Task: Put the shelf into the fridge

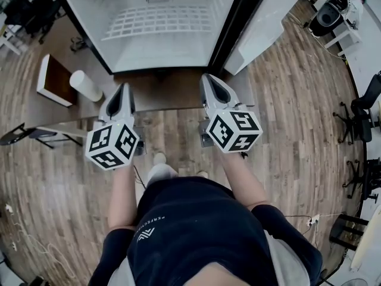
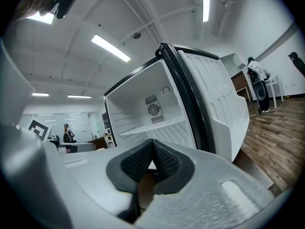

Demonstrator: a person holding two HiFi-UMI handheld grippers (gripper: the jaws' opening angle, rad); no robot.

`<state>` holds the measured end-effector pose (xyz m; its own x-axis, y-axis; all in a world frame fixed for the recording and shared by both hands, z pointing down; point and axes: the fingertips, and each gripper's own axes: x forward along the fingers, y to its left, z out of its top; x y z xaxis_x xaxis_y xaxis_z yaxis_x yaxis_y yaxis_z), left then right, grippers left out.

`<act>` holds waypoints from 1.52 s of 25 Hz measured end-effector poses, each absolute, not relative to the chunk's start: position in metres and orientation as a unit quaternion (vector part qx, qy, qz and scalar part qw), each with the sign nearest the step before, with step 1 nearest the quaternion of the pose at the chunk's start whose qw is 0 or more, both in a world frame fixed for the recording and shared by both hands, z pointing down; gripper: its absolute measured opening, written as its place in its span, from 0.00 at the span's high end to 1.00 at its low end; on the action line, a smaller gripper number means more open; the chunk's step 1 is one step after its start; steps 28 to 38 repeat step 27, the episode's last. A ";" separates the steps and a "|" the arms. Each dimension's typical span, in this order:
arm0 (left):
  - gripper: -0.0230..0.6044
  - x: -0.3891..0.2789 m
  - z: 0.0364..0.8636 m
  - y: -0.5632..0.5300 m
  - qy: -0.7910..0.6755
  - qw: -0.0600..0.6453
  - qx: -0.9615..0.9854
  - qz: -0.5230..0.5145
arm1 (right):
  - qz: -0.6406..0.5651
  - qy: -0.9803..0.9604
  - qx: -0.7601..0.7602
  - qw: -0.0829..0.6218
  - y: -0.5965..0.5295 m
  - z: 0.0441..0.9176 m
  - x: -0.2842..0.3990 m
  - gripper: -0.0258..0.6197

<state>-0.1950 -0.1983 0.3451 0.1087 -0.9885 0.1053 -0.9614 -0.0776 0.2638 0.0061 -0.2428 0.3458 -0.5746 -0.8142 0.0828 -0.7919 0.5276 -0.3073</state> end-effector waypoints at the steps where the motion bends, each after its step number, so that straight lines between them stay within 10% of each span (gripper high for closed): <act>1: 0.96 -0.195 0.346 -0.197 -0.666 0.132 0.732 -0.045 | -0.153 0.875 -0.459 0.032 -0.242 0.346 0.005 0.96; 38: 0.94 -0.204 0.349 -0.188 -0.668 0.137 0.729 -0.056 | -0.129 0.888 -0.441 0.003 -0.234 0.355 -0.014 0.96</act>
